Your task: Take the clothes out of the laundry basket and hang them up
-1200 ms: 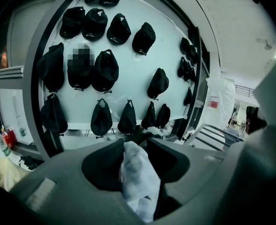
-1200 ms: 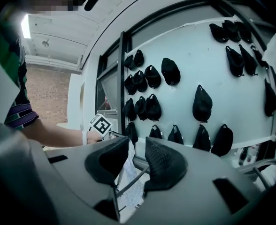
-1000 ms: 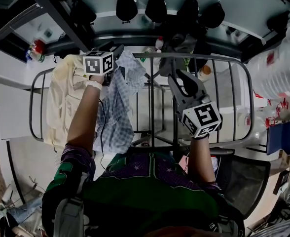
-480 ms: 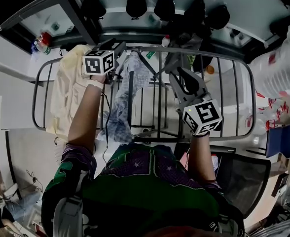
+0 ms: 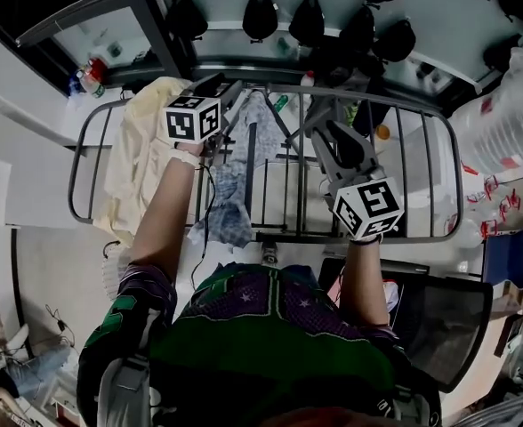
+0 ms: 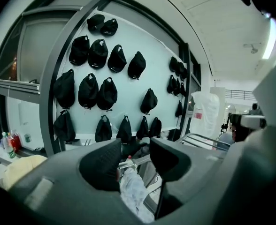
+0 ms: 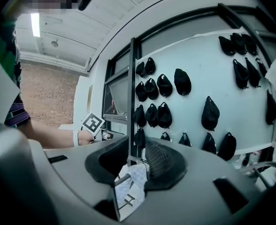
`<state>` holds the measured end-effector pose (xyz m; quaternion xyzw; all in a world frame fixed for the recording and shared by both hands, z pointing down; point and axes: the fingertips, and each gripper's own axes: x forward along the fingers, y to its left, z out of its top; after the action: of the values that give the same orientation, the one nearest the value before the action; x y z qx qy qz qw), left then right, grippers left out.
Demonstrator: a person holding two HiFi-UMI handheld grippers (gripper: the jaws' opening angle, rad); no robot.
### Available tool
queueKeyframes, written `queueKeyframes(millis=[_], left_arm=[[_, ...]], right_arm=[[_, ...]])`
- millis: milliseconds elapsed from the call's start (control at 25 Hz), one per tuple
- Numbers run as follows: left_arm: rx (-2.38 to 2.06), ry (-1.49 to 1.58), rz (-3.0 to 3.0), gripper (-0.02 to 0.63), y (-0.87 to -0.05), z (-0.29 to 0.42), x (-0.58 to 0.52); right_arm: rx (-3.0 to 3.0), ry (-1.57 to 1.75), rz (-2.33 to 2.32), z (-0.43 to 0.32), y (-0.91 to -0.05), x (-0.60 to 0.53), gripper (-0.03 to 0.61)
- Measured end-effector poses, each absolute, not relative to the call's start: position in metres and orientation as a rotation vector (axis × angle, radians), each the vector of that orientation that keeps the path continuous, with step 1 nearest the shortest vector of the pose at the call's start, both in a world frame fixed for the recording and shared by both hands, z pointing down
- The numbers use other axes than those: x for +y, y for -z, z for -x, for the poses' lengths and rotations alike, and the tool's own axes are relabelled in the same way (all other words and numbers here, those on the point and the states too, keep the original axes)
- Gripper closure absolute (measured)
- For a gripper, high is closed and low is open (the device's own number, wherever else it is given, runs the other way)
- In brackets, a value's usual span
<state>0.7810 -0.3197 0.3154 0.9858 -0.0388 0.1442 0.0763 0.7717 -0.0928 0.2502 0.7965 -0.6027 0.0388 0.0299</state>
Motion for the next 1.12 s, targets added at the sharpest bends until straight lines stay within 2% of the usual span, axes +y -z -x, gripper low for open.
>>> queueKeyframes(millis=[560, 880, 1120], left_arm=[[0.042, -0.204, -2.992, 0.416, -0.227, -0.669, -0.247], [0.215, -0.039, -3.03, 0.416, -0.172, -0.571, -0.181], [0.254, -0.005, -3.065, 0.416, -0.171, -0.492, -0.16]], right_arm=[[-1.796, 0.045, -2.522, -0.649, -0.198, -0.059, 0.482], [-1.711, 0.098, -2.574, -0.562, -0.173, -0.032, 0.482], [-1.655, 0.043, -2.588, -0.516, -0.171, -0.017, 0.482]])
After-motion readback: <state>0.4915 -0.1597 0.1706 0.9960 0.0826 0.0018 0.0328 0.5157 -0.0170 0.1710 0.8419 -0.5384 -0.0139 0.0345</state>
